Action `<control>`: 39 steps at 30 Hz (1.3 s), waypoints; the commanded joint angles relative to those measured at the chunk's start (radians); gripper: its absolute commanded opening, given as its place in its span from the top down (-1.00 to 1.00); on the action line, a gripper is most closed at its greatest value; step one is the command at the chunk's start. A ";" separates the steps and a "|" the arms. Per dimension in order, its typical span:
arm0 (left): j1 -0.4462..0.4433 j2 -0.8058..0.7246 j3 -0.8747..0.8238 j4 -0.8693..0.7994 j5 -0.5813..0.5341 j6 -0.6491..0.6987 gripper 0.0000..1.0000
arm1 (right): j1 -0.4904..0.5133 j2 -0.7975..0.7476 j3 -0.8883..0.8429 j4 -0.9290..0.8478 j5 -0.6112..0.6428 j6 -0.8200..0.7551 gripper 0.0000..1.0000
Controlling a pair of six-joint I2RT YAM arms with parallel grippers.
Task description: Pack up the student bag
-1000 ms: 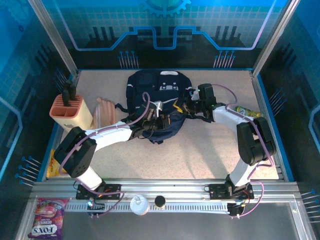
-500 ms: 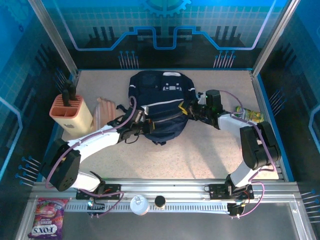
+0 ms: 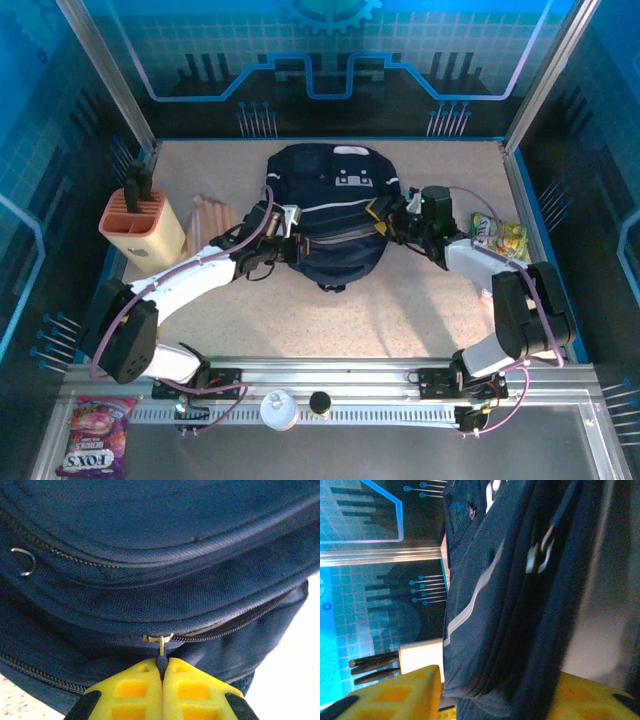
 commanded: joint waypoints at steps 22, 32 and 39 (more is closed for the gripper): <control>-0.056 0.062 0.109 -0.082 0.012 0.123 1.00 | 0.191 -0.060 0.050 -0.226 0.411 0.113 0.48; 0.063 0.054 0.131 -0.248 -0.002 0.204 1.00 | 0.107 -0.156 0.044 -0.298 0.411 0.018 0.84; 0.117 0.106 0.199 -0.245 -0.066 0.209 1.00 | 0.081 -0.234 0.022 -0.355 0.430 -0.006 0.86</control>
